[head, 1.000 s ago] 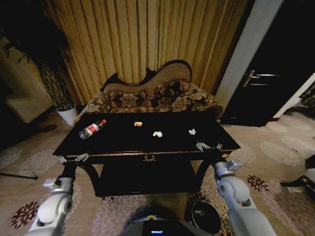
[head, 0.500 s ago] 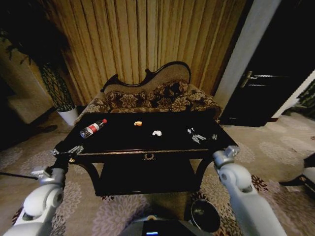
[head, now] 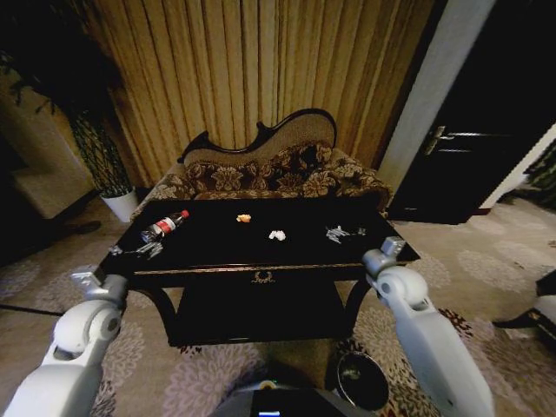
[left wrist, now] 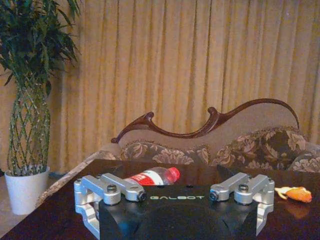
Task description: Move to the front of the table and place the trash on the table into the trash bin.
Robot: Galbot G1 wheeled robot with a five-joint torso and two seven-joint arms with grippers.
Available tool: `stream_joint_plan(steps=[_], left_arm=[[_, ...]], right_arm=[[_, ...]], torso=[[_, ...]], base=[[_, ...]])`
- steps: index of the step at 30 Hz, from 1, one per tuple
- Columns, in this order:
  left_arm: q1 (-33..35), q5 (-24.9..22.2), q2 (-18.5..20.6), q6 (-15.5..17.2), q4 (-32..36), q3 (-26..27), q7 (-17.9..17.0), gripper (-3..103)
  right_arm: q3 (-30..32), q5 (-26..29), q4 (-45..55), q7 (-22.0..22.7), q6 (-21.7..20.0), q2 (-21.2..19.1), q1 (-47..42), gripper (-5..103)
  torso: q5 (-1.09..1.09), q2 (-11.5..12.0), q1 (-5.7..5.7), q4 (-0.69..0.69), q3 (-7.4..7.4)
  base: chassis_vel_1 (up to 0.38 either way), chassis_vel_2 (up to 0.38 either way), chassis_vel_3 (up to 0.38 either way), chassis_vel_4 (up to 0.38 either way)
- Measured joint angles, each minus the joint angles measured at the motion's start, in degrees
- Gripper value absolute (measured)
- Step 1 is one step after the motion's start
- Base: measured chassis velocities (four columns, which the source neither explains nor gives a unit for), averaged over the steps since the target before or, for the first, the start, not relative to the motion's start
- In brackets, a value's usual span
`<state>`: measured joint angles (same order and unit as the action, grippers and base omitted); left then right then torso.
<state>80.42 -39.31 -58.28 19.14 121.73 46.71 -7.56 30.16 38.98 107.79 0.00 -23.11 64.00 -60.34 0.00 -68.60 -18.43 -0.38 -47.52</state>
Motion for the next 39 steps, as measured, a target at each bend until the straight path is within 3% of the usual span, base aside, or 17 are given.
stream_joint_plan(steps=[11, 39], left_arm=[[1.39, -0.42, -0.02, 0.69, -0.12, 0.34, 0.14, 100], [3.41, -1.48, -0.36, -0.27, 0.13, 2.52, 2.62, 100]], right_arm=[[-0.70, -6.61, -6.22, 0.00, 2.99, 1.83, 2.03, 100], [-1.23, -10.50, -8.48, -0.01, 4.48, 1.20, 0.66, 100]], torso=[[0.00, -0.01, 0.00, -0.01, 0.01], [0.00, -0.01, 0.01, 0.01, 0.01]], base=[[0.000, 0.000, 0.000, 0.000], [0.000, 0.000, 0.000, 0.000]])
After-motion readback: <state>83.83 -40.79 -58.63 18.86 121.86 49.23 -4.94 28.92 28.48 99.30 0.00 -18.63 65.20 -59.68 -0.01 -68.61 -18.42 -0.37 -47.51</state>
